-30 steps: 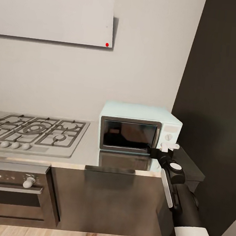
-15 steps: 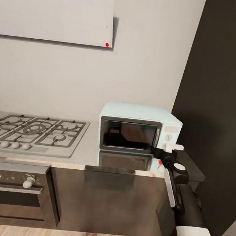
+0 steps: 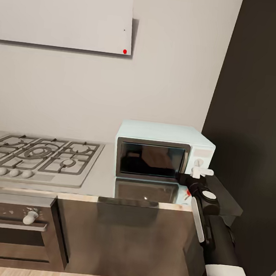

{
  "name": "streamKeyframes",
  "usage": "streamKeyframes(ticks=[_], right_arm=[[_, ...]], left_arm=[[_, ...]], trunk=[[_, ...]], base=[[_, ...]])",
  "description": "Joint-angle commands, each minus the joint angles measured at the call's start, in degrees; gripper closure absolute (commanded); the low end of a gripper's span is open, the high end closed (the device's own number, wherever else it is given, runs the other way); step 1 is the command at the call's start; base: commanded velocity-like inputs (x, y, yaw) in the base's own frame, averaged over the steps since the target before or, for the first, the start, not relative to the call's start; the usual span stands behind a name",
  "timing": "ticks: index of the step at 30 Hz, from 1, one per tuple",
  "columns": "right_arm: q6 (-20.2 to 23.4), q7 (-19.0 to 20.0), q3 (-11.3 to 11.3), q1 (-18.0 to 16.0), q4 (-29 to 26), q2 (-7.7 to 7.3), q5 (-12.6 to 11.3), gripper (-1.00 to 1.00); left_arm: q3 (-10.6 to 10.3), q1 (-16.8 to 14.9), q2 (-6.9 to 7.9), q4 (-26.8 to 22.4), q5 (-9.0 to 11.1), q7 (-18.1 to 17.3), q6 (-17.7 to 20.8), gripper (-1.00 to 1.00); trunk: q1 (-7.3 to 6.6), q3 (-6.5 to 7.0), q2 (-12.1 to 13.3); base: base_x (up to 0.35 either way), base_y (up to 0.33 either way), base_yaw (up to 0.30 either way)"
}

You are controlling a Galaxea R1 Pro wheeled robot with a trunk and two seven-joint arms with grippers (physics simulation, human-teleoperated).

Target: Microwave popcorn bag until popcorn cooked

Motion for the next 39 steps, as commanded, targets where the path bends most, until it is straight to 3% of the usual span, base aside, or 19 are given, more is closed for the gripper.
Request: streamKeyframes(ticks=[1,16,21,22,39], right_arm=[[0.31,-0.07,0.02,-0.04,-0.04,0.05,0.02,-1.00],[0.40,0.10,0.19,-0.02,-0.01,0.07,0.01,-1.00],[0.40,-0.01,1.67,-0.03,-0.01,0.06,0.01,-1.00],[0.40,0.01,1.74,-0.03,-0.01,0.05,0.01,1.00],[0.45,0.01,1.82,-0.03,-0.01,-0.02,0.18,1.00]], left_arm=[[0.08,-0.01,-0.01,-0.01,0.46,0.03,-0.15,-1.00],[0.05,-0.01,-0.01,-0.01,0.46,0.03,-0.15,-1.00],[0.03,-0.01,-0.01,-0.01,0.46,0.03,-0.17,-1.00],[0.05,-0.01,-0.01,-0.01,0.46,0.03,-0.18,-1.00],[0.08,-0.01,-0.01,-0.01,0.46,0.03,-0.17,-1.00]], trunk=[[0.00,-0.06,-0.03],[0.00,-0.06,-0.03],[0.00,-0.06,-0.03],[0.00,-0.06,-0.03],[0.00,-0.06,-0.03]], base=[[0.000,0.000,0.000],[0.096,0.000,0.000],[0.000,0.000,0.000],[0.000,0.000,0.000],[0.000,0.000,0.000]])
